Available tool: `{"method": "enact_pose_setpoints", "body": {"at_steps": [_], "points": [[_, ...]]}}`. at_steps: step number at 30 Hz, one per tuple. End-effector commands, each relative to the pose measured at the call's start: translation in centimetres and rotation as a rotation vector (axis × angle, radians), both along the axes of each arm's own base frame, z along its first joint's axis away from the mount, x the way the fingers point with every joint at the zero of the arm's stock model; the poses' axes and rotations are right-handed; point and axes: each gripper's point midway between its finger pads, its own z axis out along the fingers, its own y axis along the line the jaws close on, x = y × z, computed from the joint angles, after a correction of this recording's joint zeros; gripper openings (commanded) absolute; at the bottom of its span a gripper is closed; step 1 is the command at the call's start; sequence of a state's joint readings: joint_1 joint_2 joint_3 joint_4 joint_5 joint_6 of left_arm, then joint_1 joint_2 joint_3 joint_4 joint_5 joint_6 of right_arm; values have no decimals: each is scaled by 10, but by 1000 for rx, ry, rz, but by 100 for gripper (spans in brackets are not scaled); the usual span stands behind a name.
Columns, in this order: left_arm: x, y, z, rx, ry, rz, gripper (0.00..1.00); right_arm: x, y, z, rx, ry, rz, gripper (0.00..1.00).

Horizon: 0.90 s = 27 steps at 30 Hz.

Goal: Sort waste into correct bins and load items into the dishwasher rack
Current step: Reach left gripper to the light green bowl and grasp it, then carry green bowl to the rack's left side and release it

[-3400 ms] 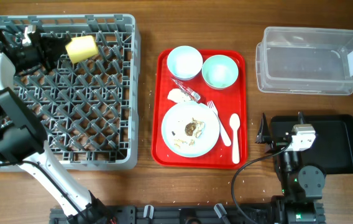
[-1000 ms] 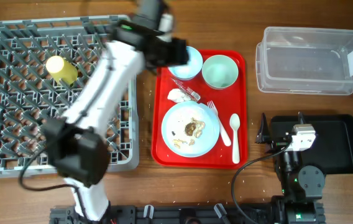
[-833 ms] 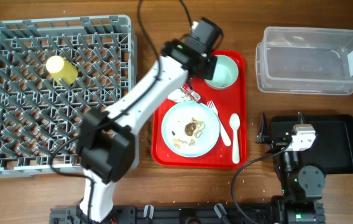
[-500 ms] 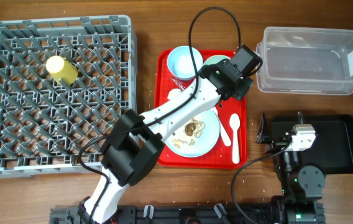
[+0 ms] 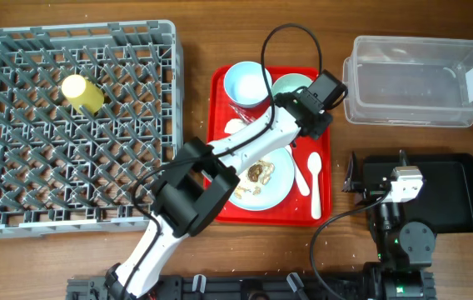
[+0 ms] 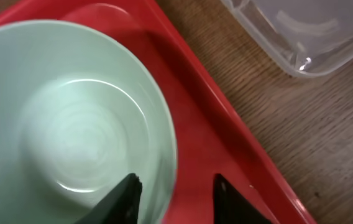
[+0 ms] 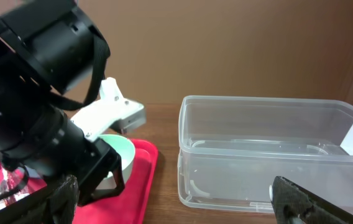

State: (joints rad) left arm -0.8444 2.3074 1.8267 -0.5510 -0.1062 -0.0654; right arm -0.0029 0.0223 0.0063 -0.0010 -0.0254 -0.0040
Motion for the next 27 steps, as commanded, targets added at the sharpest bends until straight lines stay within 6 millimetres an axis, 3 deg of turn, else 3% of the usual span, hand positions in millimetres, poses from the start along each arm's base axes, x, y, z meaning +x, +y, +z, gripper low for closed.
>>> {"method": "enact_pose_setpoints", "body": {"at_steps": [1,2,3,6,9,10,11,13,15,16,17,19,23,25,27], "points": [[2,1,-18,3,21,22,25,0,3,2,11,-7,14,100],[5,1,-14,-8,13,26,9,0,2,2,10,-7,14,100],[8,0,-5,-38,12,60,4,0,3,2,11,-7,14,100],[16,-2,36,-106,-30,85,4,0,3,2,10,-7,14,100],[34,22,145,-343,-81,282,4,0,3,1,11,-7,14,100],[41,55,197,-461,-75,387,4,0,2,2,10,-7,14,100],[44,81,227,-530,-61,430,4,0,2,2,10,-7,14,100],[53,143,268,-631,-28,512,4,0,2,2,10,-7,14,100],[64,251,294,-770,70,682,4,0,3,2,10,-7,14,100],[68,305,294,-810,97,768,4,0,3,1,10,-7,14,100],[69,345,292,-845,117,833,4,0,2,2,11,-7,14,100],[60,449,273,-972,224,1016,4,0,2,2,11,-7,14,100],[38,561,248,-1309,381,1100,4,0,2,2,10,-7,14,100],[29,589,232,-1416,437,1105,4,0,3,2,11,-7,14,100],[19,601,208,-1452,484,1090,4,0,2,2,10,-7,14,100]]}}
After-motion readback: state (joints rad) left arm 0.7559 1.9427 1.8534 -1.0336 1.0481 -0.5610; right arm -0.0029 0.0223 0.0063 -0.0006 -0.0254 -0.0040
